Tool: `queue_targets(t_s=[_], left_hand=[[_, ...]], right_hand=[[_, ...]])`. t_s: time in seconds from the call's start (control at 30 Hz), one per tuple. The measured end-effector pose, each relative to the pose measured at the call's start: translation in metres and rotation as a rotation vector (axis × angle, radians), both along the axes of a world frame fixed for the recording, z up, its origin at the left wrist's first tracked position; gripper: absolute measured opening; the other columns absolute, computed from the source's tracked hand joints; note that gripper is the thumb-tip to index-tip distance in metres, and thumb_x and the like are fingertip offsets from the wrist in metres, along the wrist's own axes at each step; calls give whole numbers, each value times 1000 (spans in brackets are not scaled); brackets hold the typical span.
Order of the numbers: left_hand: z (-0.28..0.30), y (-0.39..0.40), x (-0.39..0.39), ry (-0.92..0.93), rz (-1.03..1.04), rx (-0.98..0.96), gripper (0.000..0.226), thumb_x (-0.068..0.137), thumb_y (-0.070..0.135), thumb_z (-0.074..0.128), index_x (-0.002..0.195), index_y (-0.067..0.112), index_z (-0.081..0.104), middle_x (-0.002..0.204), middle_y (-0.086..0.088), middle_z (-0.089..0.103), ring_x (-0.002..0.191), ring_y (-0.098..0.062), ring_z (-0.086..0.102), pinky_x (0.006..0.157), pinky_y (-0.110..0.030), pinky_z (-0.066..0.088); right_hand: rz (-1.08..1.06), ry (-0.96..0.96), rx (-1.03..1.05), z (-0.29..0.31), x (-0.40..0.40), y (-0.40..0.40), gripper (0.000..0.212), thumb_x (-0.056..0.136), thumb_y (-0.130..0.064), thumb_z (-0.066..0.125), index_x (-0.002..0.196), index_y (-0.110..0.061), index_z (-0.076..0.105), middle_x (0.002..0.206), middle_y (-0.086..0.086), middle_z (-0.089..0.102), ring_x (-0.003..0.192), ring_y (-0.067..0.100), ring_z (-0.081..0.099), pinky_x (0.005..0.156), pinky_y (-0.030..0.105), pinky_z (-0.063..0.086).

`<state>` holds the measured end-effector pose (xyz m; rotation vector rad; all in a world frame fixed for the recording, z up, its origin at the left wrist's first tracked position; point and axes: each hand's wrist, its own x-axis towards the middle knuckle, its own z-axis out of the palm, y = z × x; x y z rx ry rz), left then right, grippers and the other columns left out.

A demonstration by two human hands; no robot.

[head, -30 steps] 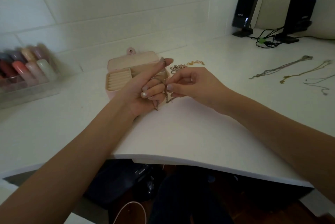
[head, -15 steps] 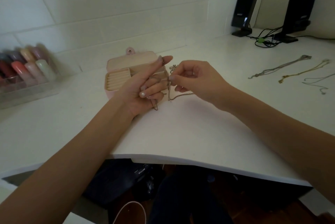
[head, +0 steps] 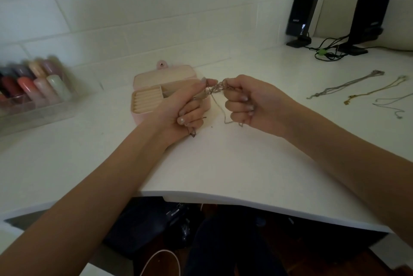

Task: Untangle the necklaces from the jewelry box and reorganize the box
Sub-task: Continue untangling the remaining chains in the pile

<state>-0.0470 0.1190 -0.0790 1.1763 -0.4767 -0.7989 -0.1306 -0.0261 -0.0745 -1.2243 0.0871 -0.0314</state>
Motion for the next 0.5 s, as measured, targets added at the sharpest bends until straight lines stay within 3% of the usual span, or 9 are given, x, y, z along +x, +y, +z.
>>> queue_targets(t_s=[0.17,0.27,0.37,0.5], left_hand=[[1,0,2,-45,35,29,22,96,27,45,82,20,60,30,8,20,22,-4,19,33,-13,13],[0,-1,1,-130,46,97,24,98,28,45,81,18,60,33,8,21,25,-4,20,35,-14,16],[0,-1,-2,-249,48,163,21,97,30,47,93,11,56,36,7,23,29,-6,22,37,-18,18],[-3,-3,-4,-295,109,196,15,94,24,54,83,16,48,39,8,26,29,-7,23,35,-15,18]], right_hand=[[15,34,-60,3,-4,-2,28,100,-19,36,73,-22,45,44,-11,16,44,10,4,40,21,4],[19,41,-47,6,-6,-2,27,99,-18,37,79,-22,54,43,-11,13,43,10,4,38,19,5],[17,28,-51,6,-6,-3,26,99,-18,38,87,-21,61,43,-11,13,41,9,5,38,20,5],[-32,1,-50,9,-7,-11,23,98,-20,42,98,-22,66,44,-11,15,42,8,6,40,20,6]])
